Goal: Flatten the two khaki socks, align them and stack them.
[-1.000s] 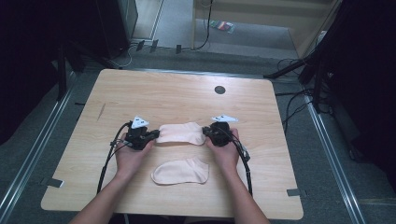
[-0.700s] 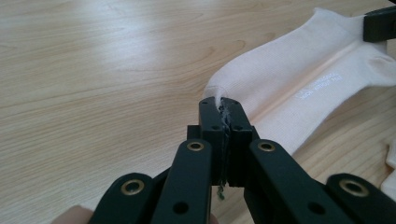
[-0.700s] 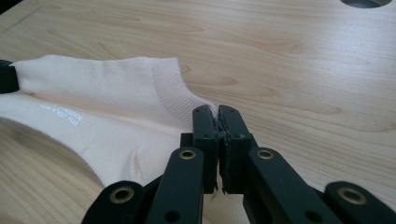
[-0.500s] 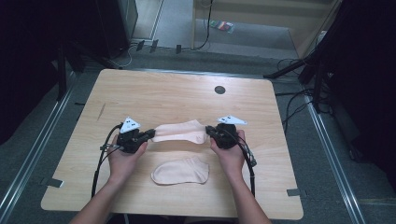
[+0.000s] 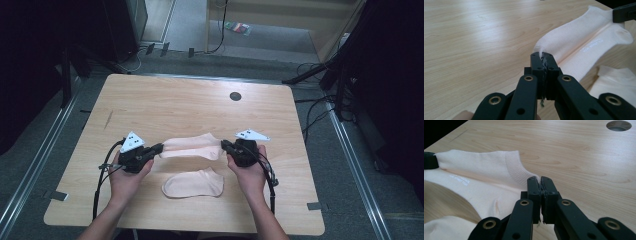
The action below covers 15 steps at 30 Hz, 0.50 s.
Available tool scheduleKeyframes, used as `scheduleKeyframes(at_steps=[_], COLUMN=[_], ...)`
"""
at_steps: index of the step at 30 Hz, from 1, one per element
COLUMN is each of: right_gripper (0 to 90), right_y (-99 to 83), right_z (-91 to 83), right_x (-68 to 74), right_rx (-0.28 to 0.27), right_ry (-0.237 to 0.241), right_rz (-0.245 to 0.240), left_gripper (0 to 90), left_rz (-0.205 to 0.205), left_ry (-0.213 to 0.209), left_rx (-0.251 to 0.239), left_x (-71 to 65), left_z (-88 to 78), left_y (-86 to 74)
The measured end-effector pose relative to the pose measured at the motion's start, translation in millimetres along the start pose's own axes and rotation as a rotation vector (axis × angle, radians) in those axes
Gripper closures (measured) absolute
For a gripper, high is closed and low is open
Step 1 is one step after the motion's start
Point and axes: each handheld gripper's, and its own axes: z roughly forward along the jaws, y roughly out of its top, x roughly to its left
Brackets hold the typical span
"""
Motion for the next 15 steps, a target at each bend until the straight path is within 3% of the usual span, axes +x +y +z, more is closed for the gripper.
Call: scheduleKeyframes(at_steps=[9,15], right_gripper=[87.4,87.4], right_y=[-16.2,-29.3], right_z=[-20.3,-28.4], right_x=[10.9,16.3], right_rx=[0.019,0.042], right_ry=[0.026,0.031], right_rz=[0.004,0.000], left_gripper=[90.0,90.0], left_rz=[0.002,0.016], left_ry=[-0.029,-0.041], left_rx=[0.001,0.025], left_x=[-19.8,-28.6], left_z=[-25.7,-32.3], left_y=[-17.8,-27.0])
